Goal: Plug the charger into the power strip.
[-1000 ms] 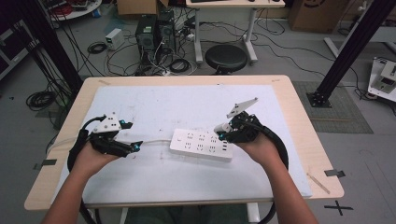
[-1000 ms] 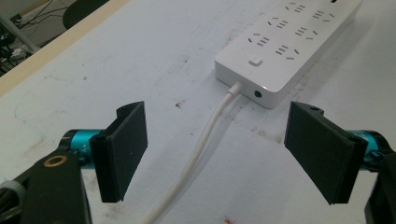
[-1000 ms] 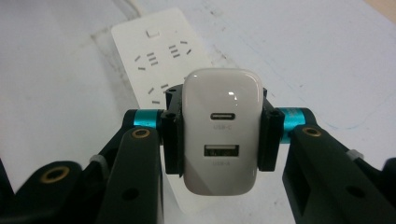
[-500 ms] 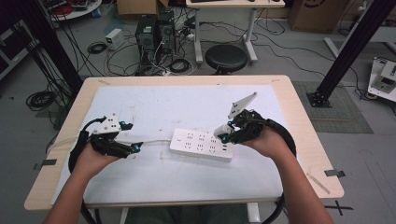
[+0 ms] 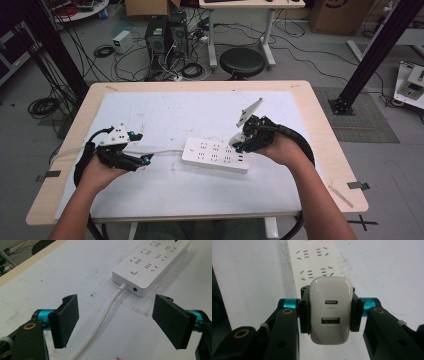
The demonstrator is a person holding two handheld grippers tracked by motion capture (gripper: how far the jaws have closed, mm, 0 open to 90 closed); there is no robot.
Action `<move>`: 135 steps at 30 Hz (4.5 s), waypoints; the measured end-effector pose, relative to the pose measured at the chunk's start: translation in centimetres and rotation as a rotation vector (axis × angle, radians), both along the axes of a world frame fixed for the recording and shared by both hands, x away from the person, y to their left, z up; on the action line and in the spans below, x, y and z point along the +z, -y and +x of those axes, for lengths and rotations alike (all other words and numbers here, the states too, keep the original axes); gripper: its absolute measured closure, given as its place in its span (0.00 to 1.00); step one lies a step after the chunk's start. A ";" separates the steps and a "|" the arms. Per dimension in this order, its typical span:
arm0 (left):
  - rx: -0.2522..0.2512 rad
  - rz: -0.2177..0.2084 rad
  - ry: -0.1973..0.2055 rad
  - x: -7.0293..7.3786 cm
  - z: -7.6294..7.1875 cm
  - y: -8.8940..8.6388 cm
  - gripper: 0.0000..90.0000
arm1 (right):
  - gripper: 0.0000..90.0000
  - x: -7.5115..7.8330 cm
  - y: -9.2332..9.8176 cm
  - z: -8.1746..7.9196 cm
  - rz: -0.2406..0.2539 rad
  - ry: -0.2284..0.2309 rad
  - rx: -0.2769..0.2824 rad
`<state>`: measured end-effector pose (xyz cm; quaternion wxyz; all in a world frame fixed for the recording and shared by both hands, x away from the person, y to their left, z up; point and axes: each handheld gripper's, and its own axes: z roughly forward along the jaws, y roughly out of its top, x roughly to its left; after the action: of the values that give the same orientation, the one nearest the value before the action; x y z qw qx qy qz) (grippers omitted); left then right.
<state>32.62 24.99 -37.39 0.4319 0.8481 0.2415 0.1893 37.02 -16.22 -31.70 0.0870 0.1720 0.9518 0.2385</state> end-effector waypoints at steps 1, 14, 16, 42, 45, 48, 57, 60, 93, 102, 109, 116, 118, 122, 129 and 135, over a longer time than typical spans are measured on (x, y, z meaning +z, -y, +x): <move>0.000 0.003 -0.001 0.0 0.0 0.0 0.24 | 0.70 0.0 -0.3 0.2 -0.021 -0.011 0.018; 0.011 0.008 -0.007 -0.4 -0.3 -0.7 0.24 | 0.70 -1.6 -3.0 3.5 -0.187 -0.115 0.154; 0.012 0.008 -0.011 -0.5 -0.3 -0.9 0.24 | 0.70 -1.9 -3.3 3.9 -0.198 -0.123 0.156; 0.019 0.003 -0.021 -1.1 -0.1 -1.1 0.24 | 0.70 -3.3 -4.0 5.5 -0.220 -0.143 0.169; 0.020 0.008 -0.023 -1.1 0.0 -1.1 0.24 | 0.70 -3.4 -4.1 5.6 -0.240 -0.154 0.185; 0.023 0.005 -0.024 -1.1 0.0 -1.2 0.24 | 0.70 -3.5 -4.2 5.6 -0.249 -0.159 0.188; 0.025 0.002 -0.024 -1.2 -0.1 -1.3 0.24 | 0.70 -4.1 -4.5 5.9 -0.265 -0.163 0.201; 0.027 0.000 -0.024 -1.2 0.0 -1.3 0.24 | 0.70 -4.1 -4.7 6.0 -0.269 -0.167 0.205; 0.003 0.007 -0.019 -0.9 0.1 -0.3 0.24 | 0.71 -5.3 -6.1 5.5 -0.348 -0.154 0.183; 0.001 0.003 -0.024 -1.0 0.4 -0.5 0.24 | 0.70 -5.2 -6.0 5.8 -0.346 -0.168 0.191; -0.008 -0.003 -0.021 -1.0 0.5 -0.5 0.24 | 0.47 -4.2 -4.7 5.6 -0.181 -0.137 0.131; -0.008 -0.024 -0.010 -0.9 0.8 -0.4 0.24 | 0.40 -3.6 -3.3 4.6 -0.052 -0.121 0.091; -0.016 -0.035 -0.005 -0.8 1.0 -0.3 0.24 | 0.37 -3.2 -2.5 3.7 0.008 -0.097 0.066; -0.028 -0.037 0.001 -0.6 0.9 -0.1 0.23 | 0.27 -2.9 -1.2 2.7 0.096 -0.079 -0.004; -0.033 -0.057 0.009 -0.3 0.5 -0.4 0.23 | 0.24 -2.7 0.6 1.3 0.215 -0.039 -0.063; -0.028 -0.078 0.013 0.4 0.5 -0.4 0.22 | 0.24 -2.9 1.7 0.3 0.297 -0.025 -0.068</move>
<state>33.09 25.34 -37.02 0.4687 0.8328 0.2340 0.1790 37.30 -17.94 -34.59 0.0567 0.2182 0.9006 0.3715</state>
